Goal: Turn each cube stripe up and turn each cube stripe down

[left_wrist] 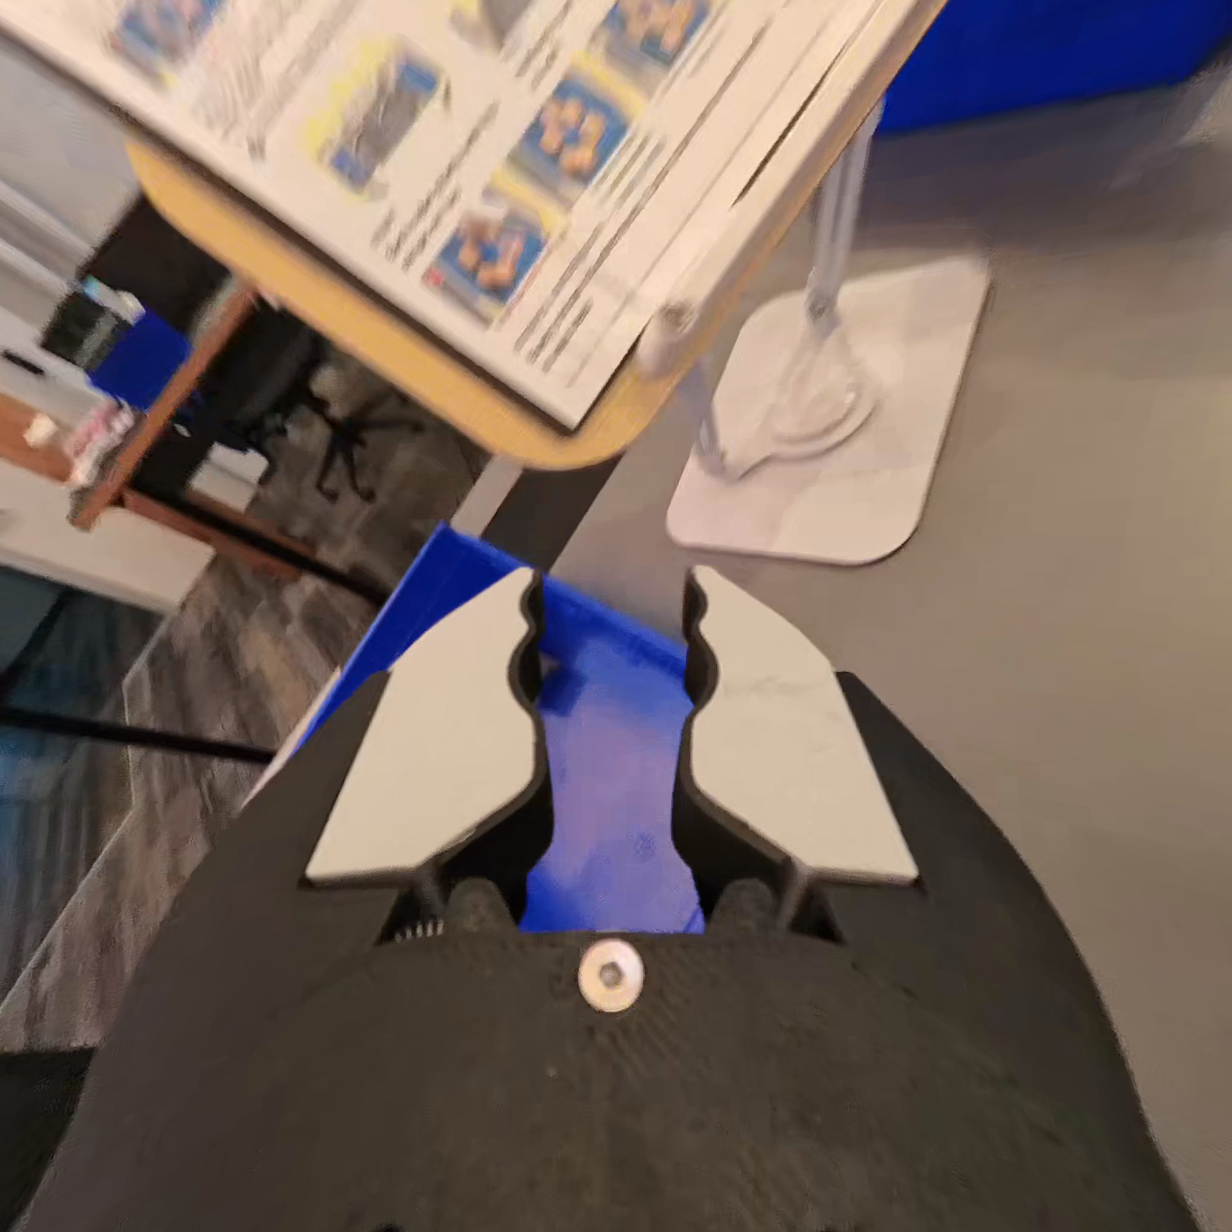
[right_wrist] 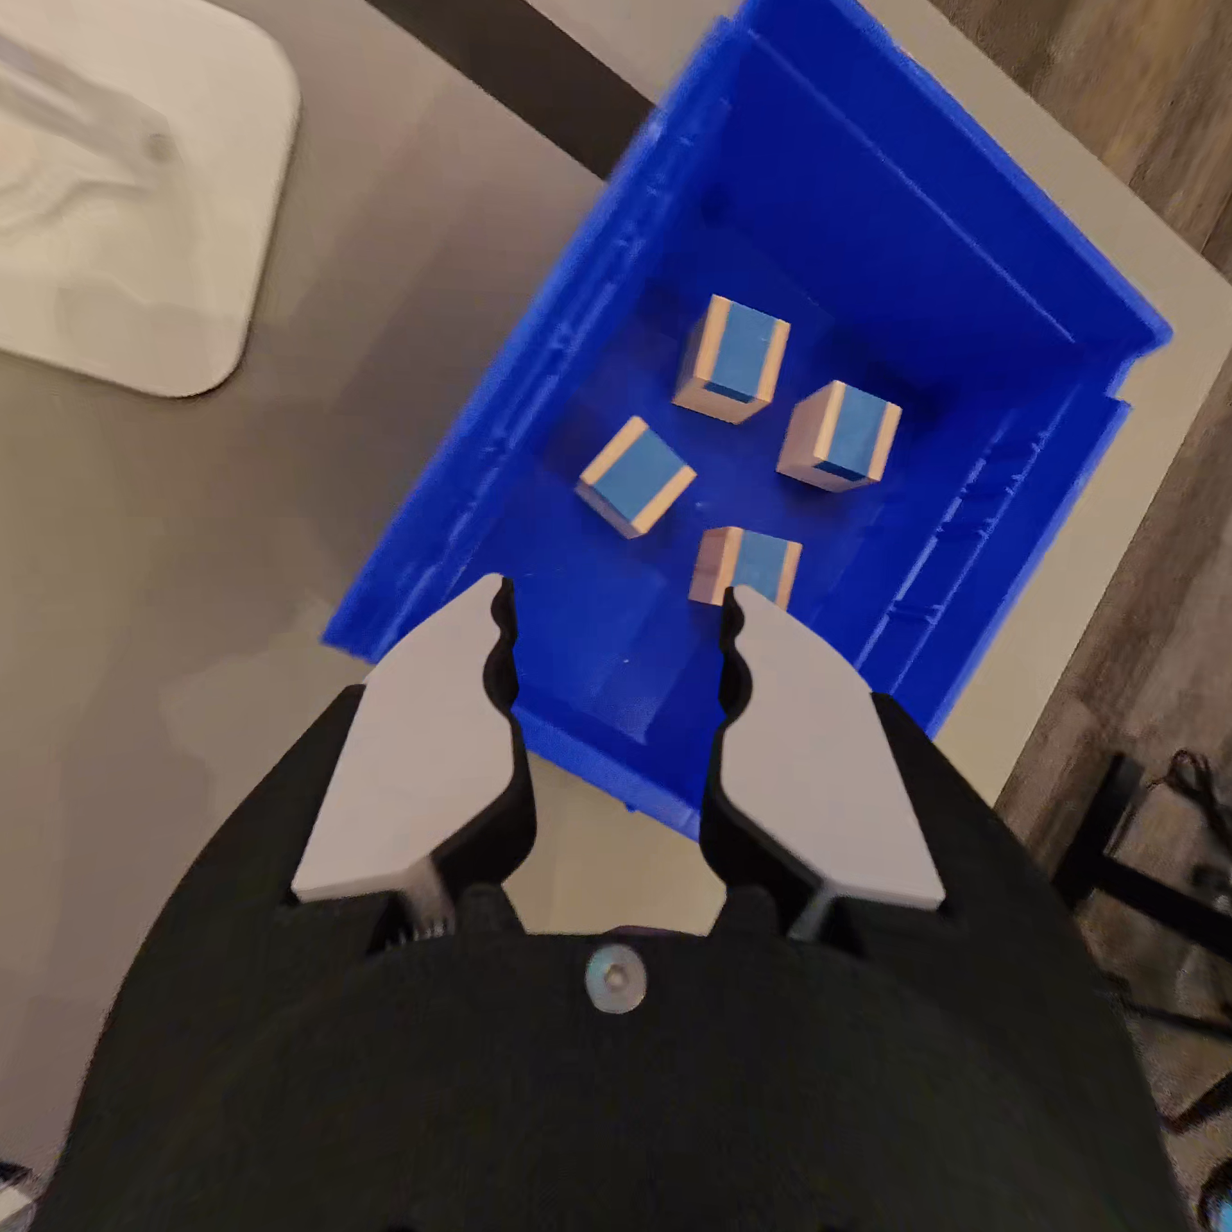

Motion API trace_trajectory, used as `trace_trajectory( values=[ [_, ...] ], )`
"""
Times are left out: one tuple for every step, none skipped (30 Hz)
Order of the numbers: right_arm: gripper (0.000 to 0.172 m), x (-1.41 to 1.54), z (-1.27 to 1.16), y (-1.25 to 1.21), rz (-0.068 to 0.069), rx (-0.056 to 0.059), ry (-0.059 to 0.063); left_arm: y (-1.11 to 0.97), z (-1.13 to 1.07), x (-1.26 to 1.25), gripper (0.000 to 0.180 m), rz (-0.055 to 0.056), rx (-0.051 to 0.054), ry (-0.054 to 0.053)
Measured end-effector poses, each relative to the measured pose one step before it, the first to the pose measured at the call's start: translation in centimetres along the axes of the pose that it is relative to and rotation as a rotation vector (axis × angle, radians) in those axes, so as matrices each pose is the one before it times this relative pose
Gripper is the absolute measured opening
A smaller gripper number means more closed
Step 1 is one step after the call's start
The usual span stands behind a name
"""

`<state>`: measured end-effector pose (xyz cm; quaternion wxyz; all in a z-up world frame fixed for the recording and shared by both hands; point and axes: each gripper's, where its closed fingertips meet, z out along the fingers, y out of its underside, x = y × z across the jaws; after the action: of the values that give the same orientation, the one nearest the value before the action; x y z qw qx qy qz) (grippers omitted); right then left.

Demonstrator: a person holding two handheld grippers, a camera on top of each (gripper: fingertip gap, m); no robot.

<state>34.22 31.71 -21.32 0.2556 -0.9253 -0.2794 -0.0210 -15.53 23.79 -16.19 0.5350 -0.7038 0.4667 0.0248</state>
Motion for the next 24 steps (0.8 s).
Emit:
trace_trajectory(
  values=[
    [0.059,-1.086,-0.589,0.030,-0.0275,0.0166,-0.0058,1.321,0.695,-1.172,0.043,-0.0066,-0.0559,0.0245],
    [0.059,-1.196,-0.477,-0.009,-0.0277,0.0184,-0.0122,1.530,0.928,-0.999,0.045,-0.0032,-0.0642,0.0355],
    [0.058,-1.309,-0.390,-0.074,-0.0239,0.0221,-0.0207,1.520,1.057,-1.207,0.049,-0.0052,-0.0650,0.0168],
    [0.058,-1.132,-0.254,-0.004,-0.0211,0.0152,-0.0117,1.417,1.128,-1.316,0.050,0.0237,-0.0524,-0.0048],
    [0.058,-0.988,-0.110,0.160,-0.0241,0.0029,-0.0069,1.549,1.341,-0.924,0.053,0.0266,-0.0624,0.0149],
    [0.058,-1.029,-0.009,0.204,-0.0238,-0.0013,-0.0141,1.544,1.472,-1.029,0.061,0.0105,-0.0719,0.0070],
    [0.058,-1.051,0.000,0.093,-0.0190,0.0061,-0.0191,1.190,1.402,-0.895,0.063,0.0268,-0.0584,0.0056],
    [0.057,-1.020,0.005,0.039,-0.0151,0.0104,-0.0204,0.939,1.317,-0.826,0.064,0.0480,-0.0558,-0.0016],
    [0.057,-0.932,0.017,0.103,-0.0140,0.0052,-0.0184,0.858,1.274,-0.715,0.066,0.0490,-0.0604,0.0043],
    [0.057,-0.771,0.058,0.204,-0.0122,-0.0024,-0.0117,0.723,1.251,-0.743,0.068,0.0324,-0.0560,0.0059],
    [0.057,-0.619,0.052,0.234,-0.0102,-0.0041,-0.0064,0.576,1.201,-0.660,0.069,0.0342,-0.0442,0.0111],
    [0.057,-0.627,0.005,0.123,-0.0092,0.0032,-0.0096,0.495,1.178,-0.524,0.069,0.0352,-0.0303,0.0170],
    [0.057,-0.645,-0.035,0.021,-0.0051,0.0089,-0.0167,0.567,1.164,-0.272,0.069,0.0221,-0.0339,0.0317],
    [0.057,-0.540,-0.041,0.053,-0.0012,0.0063,-0.0146,0.604,1.068,-0.237,0.069,0.0185,-0.0415,0.0307],
    [0.057,-0.311,-0.027,0.128,-0.0033,0.0002,-0.0049,0.588,0.937,-0.239,0.070,0.0281,-0.0426,0.0243],
    [0.057,-0.201,-0.032,0.148,-0.0075,-0.0020,-0.0009,0.367,0.801,-0.080,0.070,0.0197,-0.0281,0.0311],
    [0.057,-0.210,-0.048,0.090,-0.0055,0.0009,-0.0053,0.036,0.695,-0.005,0.069,0.0034,-0.0093,0.0363],
    [0.056,-0.258,-0.068,0.023,0.0011,0.0034,-0.0114,0.129,0.628,-0.183,0.069,0.0075,-0.0195,0.0195],
    [0.056,-0.197,-0.076,-0.017,0.0011,0.0036,-0.0082,0.284,0.592,-0.231,0.069,0.0134,-0.0315,0.0119],
    [0.056,-0.070,-0.070,-0.007,-0.0044,0.0001,0.0006,0.218,0.528,-0.035,0.067,0.0056,-0.0323,0.0239],
    [0.056,-0.031,-0.067,-0.017,-0.0075,-0.0013,0.0039,0.062,0.456,0.200,0.065,0.0036,-0.0266,0.0336],
    [0.056,-0.049,-0.071,-0.046,-0.0046,-0.0001,0.0022,0.039,0.391,0.092,0.061,0.0159,-0.0261,0.0160],
    [0.056,-0.072,-0.048,-0.104,-0.0024,0.0017,0.0007,0.045,0.349,0.167,0.056,0.0163,-0.0255,0.0154],
    [0.055,-0.115,-0.046,-0.181,-0.0038,0.0045,-0.0001,-0.113,0.117,0.099,0.050,-0.0003,-0.0111,0.0156]
  ],
)
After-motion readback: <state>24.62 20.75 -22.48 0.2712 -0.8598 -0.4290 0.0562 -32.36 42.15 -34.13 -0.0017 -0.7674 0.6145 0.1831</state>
